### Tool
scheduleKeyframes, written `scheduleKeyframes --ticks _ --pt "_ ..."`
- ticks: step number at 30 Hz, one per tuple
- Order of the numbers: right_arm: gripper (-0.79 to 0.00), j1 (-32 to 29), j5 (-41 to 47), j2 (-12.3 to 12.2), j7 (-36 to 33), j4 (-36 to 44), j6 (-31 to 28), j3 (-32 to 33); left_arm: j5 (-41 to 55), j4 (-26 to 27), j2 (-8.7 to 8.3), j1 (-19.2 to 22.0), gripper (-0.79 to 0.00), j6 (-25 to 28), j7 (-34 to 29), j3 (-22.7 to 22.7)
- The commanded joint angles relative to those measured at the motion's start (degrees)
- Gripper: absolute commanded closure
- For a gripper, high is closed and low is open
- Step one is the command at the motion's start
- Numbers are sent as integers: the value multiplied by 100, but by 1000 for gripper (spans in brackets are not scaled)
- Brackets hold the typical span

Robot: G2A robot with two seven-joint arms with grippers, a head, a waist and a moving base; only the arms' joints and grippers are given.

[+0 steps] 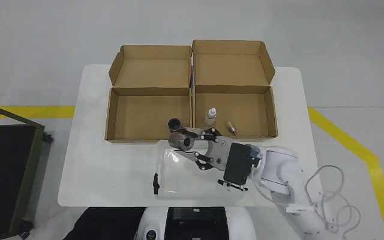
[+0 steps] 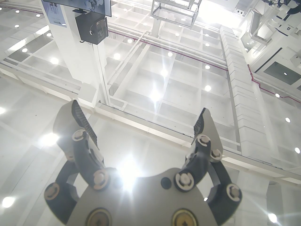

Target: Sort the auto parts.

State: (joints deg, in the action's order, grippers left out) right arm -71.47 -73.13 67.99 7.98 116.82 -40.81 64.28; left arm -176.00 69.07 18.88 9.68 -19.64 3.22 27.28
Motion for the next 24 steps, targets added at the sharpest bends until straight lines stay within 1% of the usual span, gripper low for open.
scheduleKeyframes --ticks 1,5,11,19,24 --pt "0 -149 -145 -13 325 41 89 83 0 0 0 0 -785 0 0 0" --pt "0 -364 -390 -38 908 80 150 214 0 0 0 0 -785 0 0 0" --pt "0 -441 -592 -54 1357 45 112 246 0 0 0 0 -785 0 0 0" --pt "0 -404 -623 -59 1492 -24 75 210 0 0 0 0 -785 0 0 0" --pt "0 -437 -641 -69 1263 9 144 238 0 0 0 0 -785 0 0 0"
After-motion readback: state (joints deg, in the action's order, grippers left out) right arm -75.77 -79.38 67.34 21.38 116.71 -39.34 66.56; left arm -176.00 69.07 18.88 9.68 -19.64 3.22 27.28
